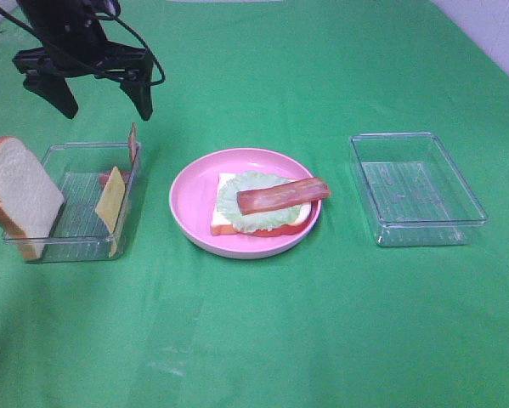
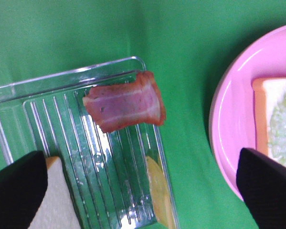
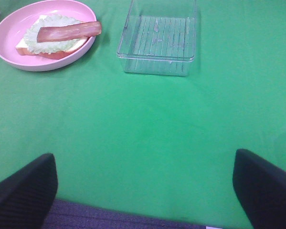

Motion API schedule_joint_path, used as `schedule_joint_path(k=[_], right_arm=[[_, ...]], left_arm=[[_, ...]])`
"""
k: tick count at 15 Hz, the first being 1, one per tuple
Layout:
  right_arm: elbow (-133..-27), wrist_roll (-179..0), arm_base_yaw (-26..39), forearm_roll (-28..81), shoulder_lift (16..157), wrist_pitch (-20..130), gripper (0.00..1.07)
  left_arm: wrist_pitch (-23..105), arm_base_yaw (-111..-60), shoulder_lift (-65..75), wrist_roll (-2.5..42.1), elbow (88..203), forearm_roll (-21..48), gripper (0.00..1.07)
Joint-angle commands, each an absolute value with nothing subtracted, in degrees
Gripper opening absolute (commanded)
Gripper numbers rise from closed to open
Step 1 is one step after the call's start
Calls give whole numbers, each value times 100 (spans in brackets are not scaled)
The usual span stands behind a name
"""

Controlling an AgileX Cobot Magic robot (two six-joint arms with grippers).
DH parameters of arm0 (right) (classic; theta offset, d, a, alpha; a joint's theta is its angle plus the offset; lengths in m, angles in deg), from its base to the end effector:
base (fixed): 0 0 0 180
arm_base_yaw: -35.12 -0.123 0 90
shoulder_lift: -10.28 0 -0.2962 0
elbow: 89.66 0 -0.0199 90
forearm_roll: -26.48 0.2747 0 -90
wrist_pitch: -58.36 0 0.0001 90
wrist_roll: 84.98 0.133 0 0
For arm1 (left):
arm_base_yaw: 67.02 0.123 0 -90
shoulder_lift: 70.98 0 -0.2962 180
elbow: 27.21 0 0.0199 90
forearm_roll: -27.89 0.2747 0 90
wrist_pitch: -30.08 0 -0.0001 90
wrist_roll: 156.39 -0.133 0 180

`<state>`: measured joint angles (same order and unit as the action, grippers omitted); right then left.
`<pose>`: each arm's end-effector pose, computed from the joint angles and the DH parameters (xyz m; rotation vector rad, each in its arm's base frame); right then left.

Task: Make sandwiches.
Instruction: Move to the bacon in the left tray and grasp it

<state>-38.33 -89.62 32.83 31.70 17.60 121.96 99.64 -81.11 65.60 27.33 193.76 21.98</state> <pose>0.0422 0.0125 0.2500 -0.1336 2.1270 0.0867 0.5056 -0.1401 0.1916 0.2278 2.8858 -0.2033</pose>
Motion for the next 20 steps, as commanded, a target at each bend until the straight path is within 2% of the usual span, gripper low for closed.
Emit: schedule_joint_path(k=[1, 2, 5, 9, 14, 18, 20], right_arm=[[-3816, -8899, 3323, 3227, 1582, 12178, 96], [-3816, -8899, 3323, 3227, 1582, 12178, 96], [-3816, -8899, 3323, 3227, 1582, 12178, 96], [-3816, -8899, 3323, 3227, 1582, 12178, 96], [-3816, -8899, 3323, 3227, 1582, 12178, 96], [-3816, -8899, 3323, 3227, 1582, 12178, 96], [-3816, -8899, 3323, 3227, 1582, 12178, 96]], left_arm=[[10537, -8352, 6938, 2710, 19749, 2216, 102], [10422, -8495, 7196, 2728, 19886, 2210, 102], [10319, -8507, 7339, 2865, 19909, 2216, 102], [10325, -8507, 7351, 2940, 19909, 2577, 100], [10285, -8478, 7357, 2974, 19909, 2720, 83], [10285, -8478, 7448, 3037, 19909, 2720, 63], [10222, -8478, 7448, 3037, 19909, 2720, 62]])
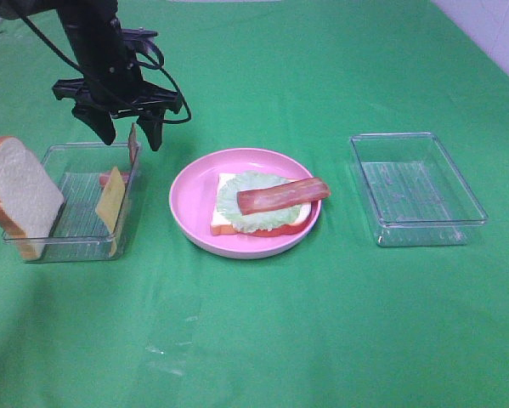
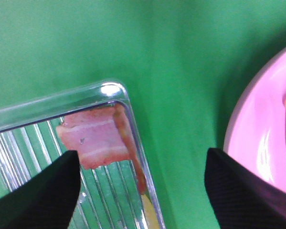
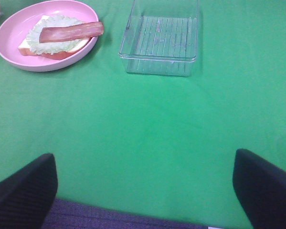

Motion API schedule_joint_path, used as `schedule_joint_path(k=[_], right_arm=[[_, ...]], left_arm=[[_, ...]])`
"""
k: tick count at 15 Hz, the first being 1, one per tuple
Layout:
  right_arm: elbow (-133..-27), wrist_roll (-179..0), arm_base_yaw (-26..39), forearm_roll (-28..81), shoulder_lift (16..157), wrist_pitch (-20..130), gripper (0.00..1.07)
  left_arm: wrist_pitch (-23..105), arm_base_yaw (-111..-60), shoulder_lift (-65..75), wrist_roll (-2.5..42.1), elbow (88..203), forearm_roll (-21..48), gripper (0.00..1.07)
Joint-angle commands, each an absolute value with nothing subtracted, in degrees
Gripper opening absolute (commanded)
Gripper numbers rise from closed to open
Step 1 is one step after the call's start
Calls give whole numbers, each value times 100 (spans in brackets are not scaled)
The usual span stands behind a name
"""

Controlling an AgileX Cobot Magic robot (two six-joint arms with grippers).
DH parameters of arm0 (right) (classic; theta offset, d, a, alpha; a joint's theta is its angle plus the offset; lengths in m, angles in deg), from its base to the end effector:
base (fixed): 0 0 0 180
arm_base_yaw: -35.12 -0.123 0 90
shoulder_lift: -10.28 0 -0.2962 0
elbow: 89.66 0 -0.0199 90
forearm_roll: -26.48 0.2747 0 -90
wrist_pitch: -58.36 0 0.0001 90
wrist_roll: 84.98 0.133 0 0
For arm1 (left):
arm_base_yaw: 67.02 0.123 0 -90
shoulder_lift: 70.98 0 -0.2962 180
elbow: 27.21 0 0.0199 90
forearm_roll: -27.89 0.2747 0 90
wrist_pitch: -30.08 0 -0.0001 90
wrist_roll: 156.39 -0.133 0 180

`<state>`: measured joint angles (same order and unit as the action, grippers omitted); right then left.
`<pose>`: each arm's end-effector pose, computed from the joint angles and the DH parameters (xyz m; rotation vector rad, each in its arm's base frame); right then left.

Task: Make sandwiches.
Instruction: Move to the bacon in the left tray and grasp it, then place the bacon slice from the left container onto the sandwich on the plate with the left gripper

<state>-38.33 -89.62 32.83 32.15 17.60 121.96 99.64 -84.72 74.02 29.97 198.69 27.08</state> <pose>0.0421 0.0135 0.2501 -0.1340 2.1265 0.0963 0.5168 -0.1668 0.1387 0.2861 2.9359 -0.0809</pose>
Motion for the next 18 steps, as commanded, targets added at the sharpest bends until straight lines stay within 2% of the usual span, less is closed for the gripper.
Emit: schedule_joint_path(k=[1, 7, 9, 12, 15, 18], right_arm=[[-3816, -8899, 3323, 3227, 1582, 12178, 96], [-3816, -8899, 3323, 3227, 1582, 12178, 96], [-3816, -8899, 3323, 3227, 1582, 12178, 96], [-3816, -8899, 3323, 3227, 1582, 12178, 96], [-3816, -8899, 3323, 3227, 1582, 12178, 96], [-3816, -8899, 3323, 3227, 1582, 12178, 96]], left_arm=[[10170, -8478, 7448, 3037, 19909, 2720, 62], [10067, -8478, 7448, 3008, 19909, 2749, 60], [10021, -8478, 7448, 3008, 19909, 2789, 43], [9992, -8478, 7448, 2962, 19909, 2875, 0], [10033, -8478, 7448, 2905, 19966, 2875, 0], [10537, -8484, 7357, 2905, 20499, 2789, 0]])
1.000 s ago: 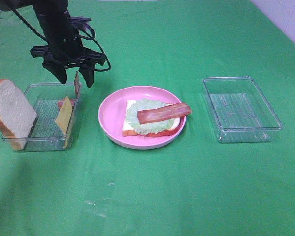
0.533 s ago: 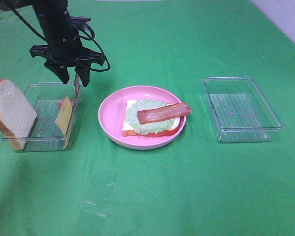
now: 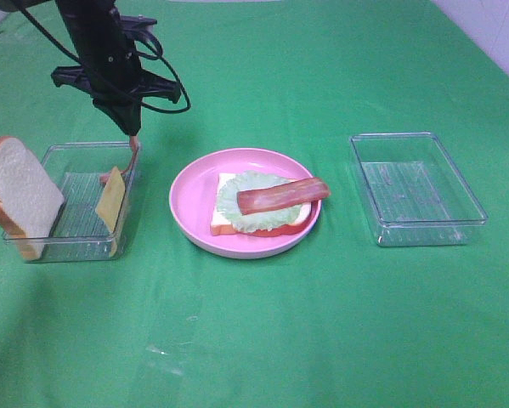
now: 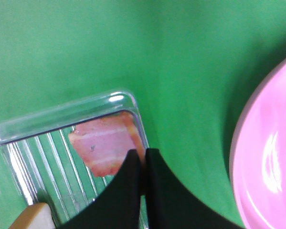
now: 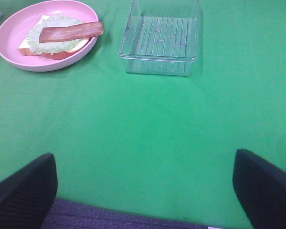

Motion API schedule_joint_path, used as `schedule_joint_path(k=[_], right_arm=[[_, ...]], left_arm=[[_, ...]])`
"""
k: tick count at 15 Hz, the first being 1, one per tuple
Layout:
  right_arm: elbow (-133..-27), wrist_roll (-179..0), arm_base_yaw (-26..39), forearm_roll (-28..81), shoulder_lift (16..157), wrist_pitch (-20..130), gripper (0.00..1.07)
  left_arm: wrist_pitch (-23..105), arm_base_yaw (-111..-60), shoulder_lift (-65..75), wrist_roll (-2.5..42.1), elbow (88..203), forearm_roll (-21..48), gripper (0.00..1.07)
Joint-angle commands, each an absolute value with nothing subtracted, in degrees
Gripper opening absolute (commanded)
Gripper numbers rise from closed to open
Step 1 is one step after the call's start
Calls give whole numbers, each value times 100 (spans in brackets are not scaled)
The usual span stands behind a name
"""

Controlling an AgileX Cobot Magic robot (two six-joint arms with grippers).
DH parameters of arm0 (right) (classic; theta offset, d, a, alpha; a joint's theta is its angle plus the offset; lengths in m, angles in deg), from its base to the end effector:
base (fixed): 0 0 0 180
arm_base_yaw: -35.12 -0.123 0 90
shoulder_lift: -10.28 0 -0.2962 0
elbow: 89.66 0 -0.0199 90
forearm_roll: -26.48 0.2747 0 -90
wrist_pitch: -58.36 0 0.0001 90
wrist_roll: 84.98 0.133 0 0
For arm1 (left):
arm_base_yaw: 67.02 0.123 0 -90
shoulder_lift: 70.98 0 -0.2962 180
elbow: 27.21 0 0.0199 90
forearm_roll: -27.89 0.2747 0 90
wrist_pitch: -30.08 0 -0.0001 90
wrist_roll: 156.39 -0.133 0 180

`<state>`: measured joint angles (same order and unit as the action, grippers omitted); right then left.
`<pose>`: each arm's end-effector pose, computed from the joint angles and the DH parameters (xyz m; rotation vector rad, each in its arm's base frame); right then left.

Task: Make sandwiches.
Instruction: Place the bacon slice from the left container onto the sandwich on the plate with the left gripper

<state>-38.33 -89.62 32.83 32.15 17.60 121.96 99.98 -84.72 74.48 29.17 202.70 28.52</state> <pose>0.0421 0.0135 0.2501 -0.1340 2.1265 0.0963 0.5269 -0.1667 0.1554 0.3091 2.8735 -0.0591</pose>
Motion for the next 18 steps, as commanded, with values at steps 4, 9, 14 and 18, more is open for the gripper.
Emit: schedule_joint_path(k=[4, 9, 14, 18], right_arm=[[-3816, -8899, 3323, 3227, 1582, 12178, 96], [-3816, -8899, 3323, 3227, 1582, 12178, 96], [-3816, -8899, 3323, 3227, 1582, 12178, 96], [-3816, -8899, 3323, 3227, 1582, 12178, 96]], left_arm=[[10537, -8495, 6761, 2928, 20585, 2388, 0], [10296, -9057, 6079, 2659, 20585, 1368, 0], [9821, -10054, 6337, 2584, 20585, 1236, 0], [9334, -10581, 6738, 2252, 20585, 909, 0]])
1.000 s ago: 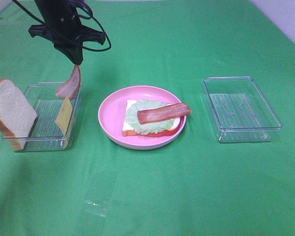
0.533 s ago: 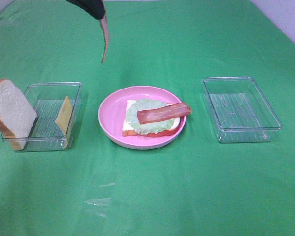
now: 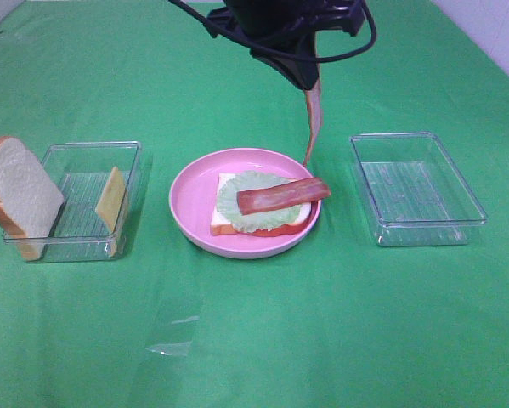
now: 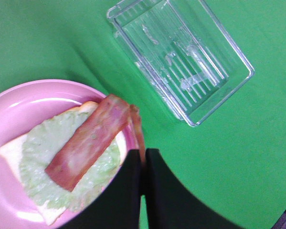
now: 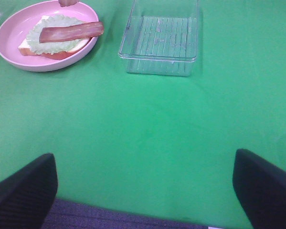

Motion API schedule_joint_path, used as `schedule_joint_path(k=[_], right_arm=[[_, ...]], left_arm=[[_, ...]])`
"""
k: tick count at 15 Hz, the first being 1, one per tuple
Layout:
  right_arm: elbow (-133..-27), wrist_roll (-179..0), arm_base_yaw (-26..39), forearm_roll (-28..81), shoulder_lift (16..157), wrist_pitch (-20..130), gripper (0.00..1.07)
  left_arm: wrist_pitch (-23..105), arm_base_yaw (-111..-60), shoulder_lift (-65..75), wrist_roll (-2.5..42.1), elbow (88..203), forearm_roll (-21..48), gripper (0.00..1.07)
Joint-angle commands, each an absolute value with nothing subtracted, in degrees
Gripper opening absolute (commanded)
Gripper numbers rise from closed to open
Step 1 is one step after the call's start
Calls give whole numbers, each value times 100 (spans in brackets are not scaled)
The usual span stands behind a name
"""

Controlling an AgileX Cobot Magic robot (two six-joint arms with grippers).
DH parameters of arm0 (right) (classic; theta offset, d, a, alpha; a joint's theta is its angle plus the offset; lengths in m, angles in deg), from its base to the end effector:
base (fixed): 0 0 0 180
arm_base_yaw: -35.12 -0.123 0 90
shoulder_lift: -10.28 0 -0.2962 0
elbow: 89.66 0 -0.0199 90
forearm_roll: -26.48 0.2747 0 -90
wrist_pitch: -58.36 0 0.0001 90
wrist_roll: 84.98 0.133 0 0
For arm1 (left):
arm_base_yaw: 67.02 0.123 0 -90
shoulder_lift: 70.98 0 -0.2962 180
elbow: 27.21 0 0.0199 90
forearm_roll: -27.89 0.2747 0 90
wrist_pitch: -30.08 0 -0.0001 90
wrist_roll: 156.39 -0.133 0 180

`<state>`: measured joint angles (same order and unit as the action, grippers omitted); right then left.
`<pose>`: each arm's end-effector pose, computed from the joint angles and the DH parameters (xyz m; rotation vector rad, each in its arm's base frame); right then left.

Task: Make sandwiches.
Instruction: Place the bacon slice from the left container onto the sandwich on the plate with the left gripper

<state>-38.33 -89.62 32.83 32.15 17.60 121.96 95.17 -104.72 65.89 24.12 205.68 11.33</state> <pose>0.0421 0.0135 0.2501 -0.1340 2.1265 0.0963 0.4181 -0.3666 0.2649 0.7863 2.5441 -0.6157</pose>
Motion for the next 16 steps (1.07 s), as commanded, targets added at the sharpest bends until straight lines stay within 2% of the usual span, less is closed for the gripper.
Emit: schedule_joint_path(k=[1, 3, 5, 6, 7, 10, 16], right_arm=[[-3816, -8899, 3323, 3227, 1582, 12178, 96], [-3816, -8899, 3323, 3227, 1582, 12178, 96], [-3816, -8899, 3323, 3227, 1582, 12178, 96], [-3816, -8899, 3323, 3227, 1582, 12178, 96], [-3816, -8899, 3323, 3227, 1582, 12178, 96], [-3816, -8899, 3323, 3227, 1582, 12178, 96], [-3816, -8899, 3323, 3227, 1582, 12178, 96]], left_arm=[[9271, -10627, 6875, 2160, 20585, 749, 0], [9299, -10627, 7070, 2143, 20585, 497, 0], [9385, -10627, 7271, 2143, 20585, 566, 0], [9477, -10627, 7339, 2143, 20585, 789, 0], [9654, -10610, 7420, 2235, 20585, 1591, 0], [9821, -10512, 7437, 2607, 20585, 2554, 0], [9895, -10082, 7471, 2538, 20585, 2239, 0]])
